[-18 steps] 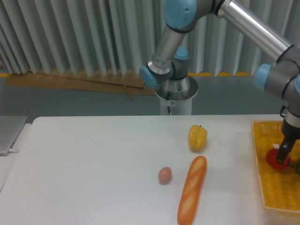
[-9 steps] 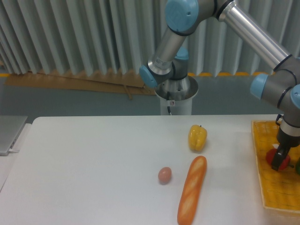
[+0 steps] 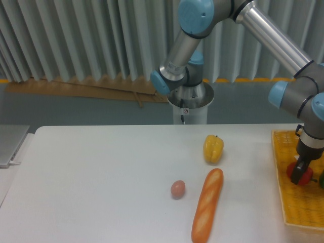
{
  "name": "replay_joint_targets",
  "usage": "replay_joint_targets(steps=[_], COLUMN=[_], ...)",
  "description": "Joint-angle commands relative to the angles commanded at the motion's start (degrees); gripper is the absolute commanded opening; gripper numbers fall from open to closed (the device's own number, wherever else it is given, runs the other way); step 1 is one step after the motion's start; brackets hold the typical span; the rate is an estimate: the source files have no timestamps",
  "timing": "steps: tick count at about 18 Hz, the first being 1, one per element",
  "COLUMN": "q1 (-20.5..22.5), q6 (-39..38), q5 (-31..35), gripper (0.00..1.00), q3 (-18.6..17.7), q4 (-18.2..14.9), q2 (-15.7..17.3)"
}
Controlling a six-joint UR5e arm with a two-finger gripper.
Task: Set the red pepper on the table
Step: 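Close the gripper around the red bell pepper, then lift the red pepper out of the basket and carry it toward the baguette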
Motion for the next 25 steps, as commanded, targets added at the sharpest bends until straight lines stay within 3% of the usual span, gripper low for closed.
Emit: replay_joint_targets(steps=[6,13,17,22,25], q1=[0.0,0.2,0.3,0.3,-1.5], q6=[0.4,0.2,-0.4,-4.2,-11.2], q5=[0.2,0.0,-0.3,-3.7,-4.8], gripper=[0.41,0.4,0.4,0.4,0.4], q3=[0.0,0.5,0.4,0.4,0.0], q4=[0.1,-0.1,-0.9,-5.1,-8.3], q2=[0.0,0.7,3.6,5.9,8.4])
